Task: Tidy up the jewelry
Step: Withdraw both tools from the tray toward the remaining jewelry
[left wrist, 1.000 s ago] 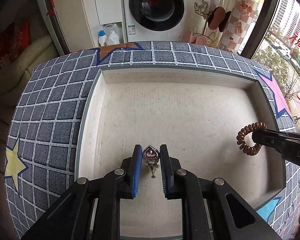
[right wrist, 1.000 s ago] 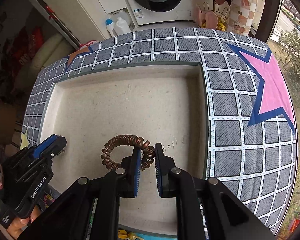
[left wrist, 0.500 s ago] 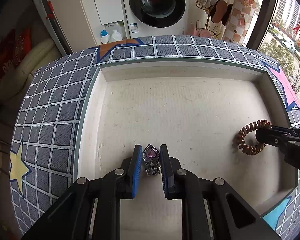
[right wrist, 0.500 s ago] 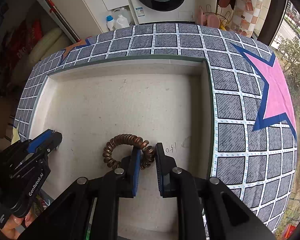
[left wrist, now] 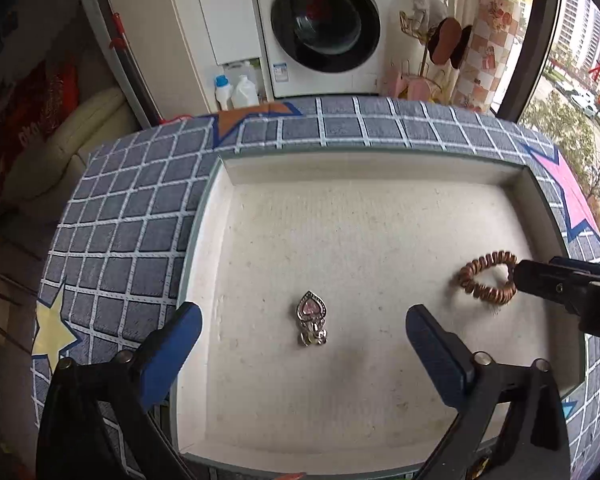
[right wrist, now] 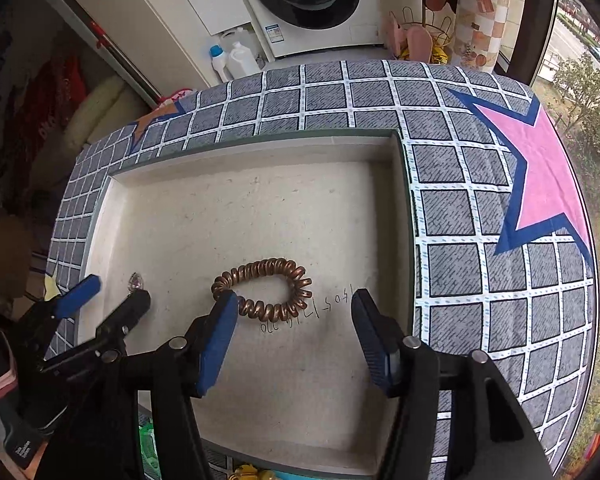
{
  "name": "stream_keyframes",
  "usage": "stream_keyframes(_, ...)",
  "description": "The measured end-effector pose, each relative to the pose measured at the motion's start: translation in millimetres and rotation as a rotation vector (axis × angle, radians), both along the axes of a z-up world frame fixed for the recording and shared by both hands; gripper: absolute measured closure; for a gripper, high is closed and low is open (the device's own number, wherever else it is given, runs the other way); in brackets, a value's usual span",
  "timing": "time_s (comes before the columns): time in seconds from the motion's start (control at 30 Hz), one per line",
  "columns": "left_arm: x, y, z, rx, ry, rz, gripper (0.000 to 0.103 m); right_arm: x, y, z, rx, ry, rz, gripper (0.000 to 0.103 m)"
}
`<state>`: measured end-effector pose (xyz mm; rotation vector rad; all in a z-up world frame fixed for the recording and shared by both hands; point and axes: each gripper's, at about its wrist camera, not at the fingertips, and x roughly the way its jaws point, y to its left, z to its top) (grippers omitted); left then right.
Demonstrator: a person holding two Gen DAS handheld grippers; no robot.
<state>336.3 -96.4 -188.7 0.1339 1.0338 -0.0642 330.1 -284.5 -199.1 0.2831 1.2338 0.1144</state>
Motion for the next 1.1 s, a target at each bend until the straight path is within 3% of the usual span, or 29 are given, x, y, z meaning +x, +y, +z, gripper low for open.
stream_keyframes(0.17,-4,2,11,-0.010,0.004,-0.005,0.000,-4,-7,9,0.028,-0.012,-0.038,0.026)
stream_keyframes(0.53,-51,25,41,-0.025,-0.015,0.006,0.000,-37,-9,36,0.106,-0.072,-0.070,0.013)
stream_keyframes(0.6,-63,34,44,-0.023,-0.014,0.014,0.000,-46,-9,41,0.118,-0.084,-0.082,0.001)
stream_keyframes(0.8,-99,63,44,-0.021,0.016,0.041,0.000,-77,-6,57,0.141,-0.134,-0.089,0.000)
stream_keyframes(1.1,-157,90,28,-0.028,0.107,0.056,0.000,-124,6,55,0.143,-0.054,-0.061,0.000)
